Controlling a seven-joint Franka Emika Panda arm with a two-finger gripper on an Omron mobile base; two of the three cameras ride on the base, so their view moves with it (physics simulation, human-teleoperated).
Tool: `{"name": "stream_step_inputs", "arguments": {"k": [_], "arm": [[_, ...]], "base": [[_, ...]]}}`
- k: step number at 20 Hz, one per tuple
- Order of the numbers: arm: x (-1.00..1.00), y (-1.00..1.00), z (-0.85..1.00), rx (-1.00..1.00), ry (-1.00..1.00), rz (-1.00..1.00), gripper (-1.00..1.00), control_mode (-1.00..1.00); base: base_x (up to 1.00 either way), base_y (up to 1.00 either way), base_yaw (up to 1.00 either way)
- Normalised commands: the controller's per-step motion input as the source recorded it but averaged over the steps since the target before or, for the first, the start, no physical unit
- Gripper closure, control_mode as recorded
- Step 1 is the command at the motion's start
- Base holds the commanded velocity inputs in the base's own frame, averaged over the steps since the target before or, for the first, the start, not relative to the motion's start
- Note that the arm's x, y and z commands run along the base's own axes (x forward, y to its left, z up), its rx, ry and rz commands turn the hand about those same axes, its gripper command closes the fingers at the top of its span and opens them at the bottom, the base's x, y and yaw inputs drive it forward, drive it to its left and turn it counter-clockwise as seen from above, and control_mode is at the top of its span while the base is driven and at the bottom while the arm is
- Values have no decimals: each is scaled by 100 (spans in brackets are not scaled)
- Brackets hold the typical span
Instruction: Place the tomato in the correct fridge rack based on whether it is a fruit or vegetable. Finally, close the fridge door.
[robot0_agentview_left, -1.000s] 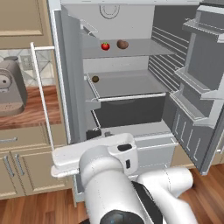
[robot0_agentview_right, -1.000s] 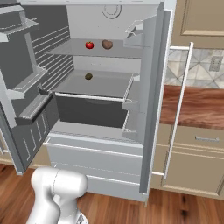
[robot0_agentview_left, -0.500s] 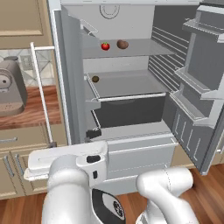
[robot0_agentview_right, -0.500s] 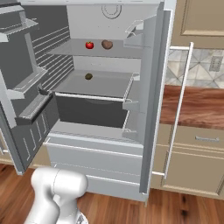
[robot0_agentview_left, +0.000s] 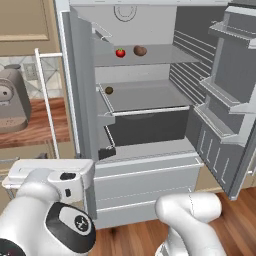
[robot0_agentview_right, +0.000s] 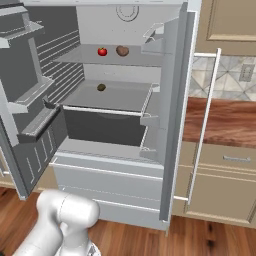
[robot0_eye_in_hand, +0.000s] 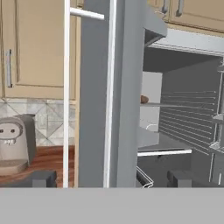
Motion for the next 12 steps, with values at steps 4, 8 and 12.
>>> {"name": "stream_step_inputs", "arguments": {"k": [4, 8, 12], "arm": [[48, 6, -51, 0, 0, -9, -100, -100], [49, 13, -24, 0, -2, -11, -100, -100], [53, 26, -6, 0, 0, -14, -100, -100]], "base": [[0, 0, 0], [0, 0, 0], [0, 0, 0]]}}
